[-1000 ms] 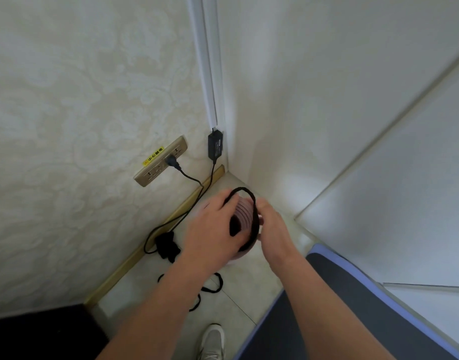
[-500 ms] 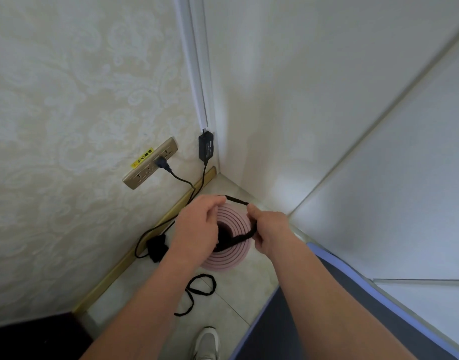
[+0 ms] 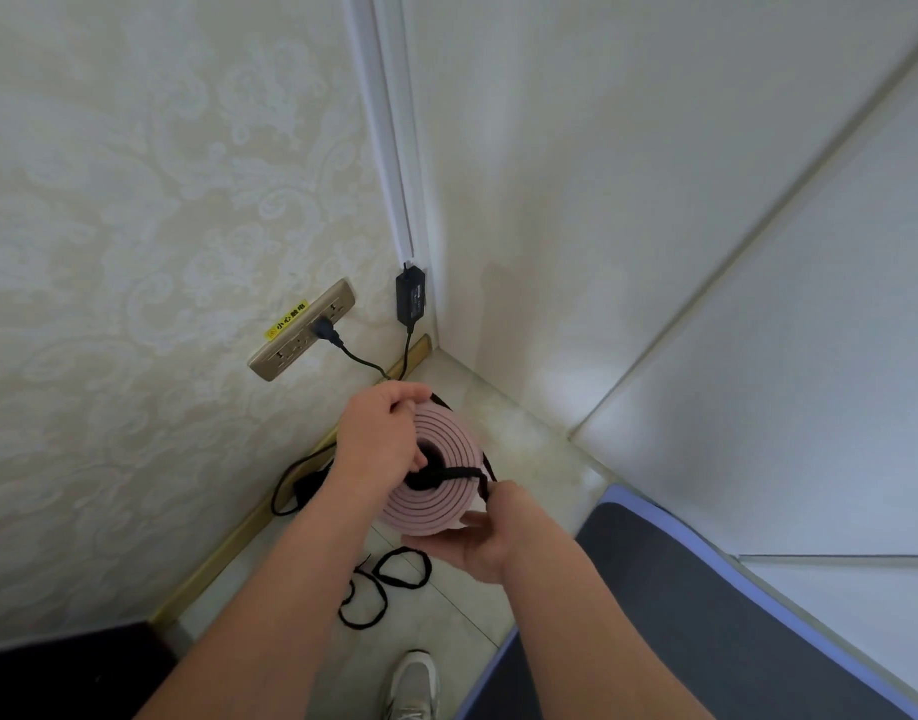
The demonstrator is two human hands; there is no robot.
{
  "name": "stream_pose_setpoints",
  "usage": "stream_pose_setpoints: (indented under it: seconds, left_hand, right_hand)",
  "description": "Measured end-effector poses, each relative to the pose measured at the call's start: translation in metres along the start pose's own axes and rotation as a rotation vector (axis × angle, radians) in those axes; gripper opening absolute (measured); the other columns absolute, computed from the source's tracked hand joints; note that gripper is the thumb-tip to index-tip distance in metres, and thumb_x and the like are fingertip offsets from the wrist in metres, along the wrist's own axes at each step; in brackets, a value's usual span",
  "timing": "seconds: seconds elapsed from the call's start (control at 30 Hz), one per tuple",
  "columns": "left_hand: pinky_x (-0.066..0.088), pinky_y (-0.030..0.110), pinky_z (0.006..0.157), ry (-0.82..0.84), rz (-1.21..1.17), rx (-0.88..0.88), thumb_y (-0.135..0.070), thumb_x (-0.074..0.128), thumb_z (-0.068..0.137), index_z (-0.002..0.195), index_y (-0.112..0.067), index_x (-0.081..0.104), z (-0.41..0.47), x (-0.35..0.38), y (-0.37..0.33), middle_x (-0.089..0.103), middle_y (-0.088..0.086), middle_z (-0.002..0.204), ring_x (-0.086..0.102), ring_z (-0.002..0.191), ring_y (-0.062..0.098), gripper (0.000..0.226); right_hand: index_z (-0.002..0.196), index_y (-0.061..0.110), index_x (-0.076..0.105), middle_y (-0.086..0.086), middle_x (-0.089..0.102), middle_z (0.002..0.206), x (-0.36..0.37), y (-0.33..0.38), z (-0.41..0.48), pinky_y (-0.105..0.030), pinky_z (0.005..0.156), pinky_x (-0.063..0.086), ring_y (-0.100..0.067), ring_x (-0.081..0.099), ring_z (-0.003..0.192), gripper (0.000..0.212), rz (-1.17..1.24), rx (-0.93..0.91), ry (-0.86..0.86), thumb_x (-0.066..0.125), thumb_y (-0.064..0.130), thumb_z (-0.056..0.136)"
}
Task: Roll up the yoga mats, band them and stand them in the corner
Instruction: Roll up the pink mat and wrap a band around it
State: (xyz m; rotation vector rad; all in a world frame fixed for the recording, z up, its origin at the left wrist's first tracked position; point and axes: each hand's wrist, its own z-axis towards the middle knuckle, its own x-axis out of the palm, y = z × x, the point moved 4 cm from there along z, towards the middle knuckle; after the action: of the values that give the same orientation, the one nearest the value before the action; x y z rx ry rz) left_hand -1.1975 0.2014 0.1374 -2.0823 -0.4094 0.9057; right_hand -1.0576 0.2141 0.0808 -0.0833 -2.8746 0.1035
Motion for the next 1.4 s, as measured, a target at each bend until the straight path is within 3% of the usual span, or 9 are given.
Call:
stream_pose_setpoints:
  seconds: [0.17,0.27,0.47,0.6,0.77,0.93,1.07,1.27,1.4]
  left_hand:
    - [0.048,0.02,0.04,0.21,-0.179,-0.242,0.005,0.047,0.099,0.107,-0.001,0.071,0.011,-0.029,-0.009,0.062,0.01,0.054,0.055,0.039,0.011,0.025]
    - [0.06,0.029,0.051,0.281,-0.05,-0.217,0.008,0.048,0.098,0.108,-0.002,0.071,0.015,-0.046,-0.014,0.07,0.016,0.076,0.064,0.048,0.014,0.028]
    - [0.054,0.033,0.082,0.256,1.105,-0.082,-0.009,0.05,0.098,0.102,-0.019,0.069,0.037,-0.11,0.053,0.069,0.005,0.113,0.066,0.103,0.024,0.022]
    - [0.034,0.03,0.109,0.276,0.483,-0.031,0.002,0.048,0.098,0.131,-0.028,0.059,0.016,-0.094,0.079,0.044,-0.013,0.137,0.043,0.133,0.016,0.046]
    - [0.033,0.011,0.096,0.239,-0.275,0.164,-0.024,0.048,0.104,0.147,-0.022,0.047,0.041,-0.029,-0.016,0.047,-0.014,0.139,0.04,0.13,0.001,0.042]
    - [0.023,0.023,0.112,0.322,-0.179,0.199,-0.042,0.044,0.104,0.152,-0.024,0.038,0.056,0.023,-0.042,0.036,-0.011,0.154,0.03,0.144,0.007,0.052]
    - [0.039,0.05,0.111,0.338,-0.174,0.081,-0.055,0.051,0.098,0.154,-0.033,0.03,0.077,0.068,-0.062,0.034,-0.001,0.157,0.039,0.14,0.021,0.064]
    - [0.051,0.042,0.093,0.38,-0.059,0.104,-0.041,0.058,0.095,0.144,-0.026,0.043,0.101,0.117,-0.084,0.045,0.003,0.142,0.053,0.113,0.025,0.054]
    - [0.053,0.052,0.094,0.282,0.166,0.046,-0.055,0.061,0.088,0.151,-0.022,0.034,0.117,0.107,-0.079,0.031,0.008,0.145,0.047,0.123,0.034,0.076]
  right_hand:
    - [0.13,0.003,0.045,-0.036,0.058,0.116,0.003,-0.009,-0.001,-0.066,0.051,0.055,-0.054,0.064,0.096,0.034,0.114,-0.013,-0.016,0.046,0.028,0.106]
    - [0.134,0.003,0.043,-0.037,0.055,0.122,0.01,-0.009,0.0,-0.063,0.044,0.054,-0.056,0.064,0.095,0.036,0.121,-0.019,-0.031,0.041,0.028,0.108]
    - [0.131,-0.005,0.047,-0.03,0.06,0.101,-0.036,0.013,0.009,-0.058,0.068,0.054,-0.042,0.065,0.081,0.036,0.095,-0.189,-0.206,0.035,0.021,0.108]
    - [0.106,0.003,0.062,-0.015,0.061,0.101,-0.046,0.038,0.018,-0.045,0.062,0.058,-0.032,0.065,0.081,0.026,-0.413,-0.521,-0.322,0.038,0.011,0.106]
    - [0.075,0.003,0.065,-0.017,0.06,0.078,-0.034,0.062,0.013,-0.035,0.054,0.043,-0.024,0.055,0.063,0.047,-0.723,-0.772,-0.306,0.026,-0.021,0.083]
    - [0.086,0.016,0.06,-0.018,0.061,0.091,-0.04,0.102,-0.015,-0.025,0.048,0.045,-0.021,0.058,0.06,0.049,-0.722,-1.072,-0.394,0.026,-0.02,0.081]
    - [0.111,0.036,0.055,0.001,0.046,0.124,-0.021,0.151,-0.037,-0.038,0.067,0.056,-0.02,0.065,0.082,0.06,-0.738,-1.489,-0.408,0.032,-0.015,0.09]
    - [0.148,0.019,0.048,-0.009,0.042,0.142,0.007,0.204,-0.019,-0.044,0.108,0.042,-0.029,0.052,0.124,0.06,-1.248,-1.49,-0.381,0.043,-0.007,0.093]
    - [0.146,0.018,0.05,-0.004,0.046,0.144,0.022,0.171,-0.019,-0.04,0.099,0.049,-0.022,0.054,0.122,0.056,-1.335,-1.544,-0.238,0.043,0.006,0.092]
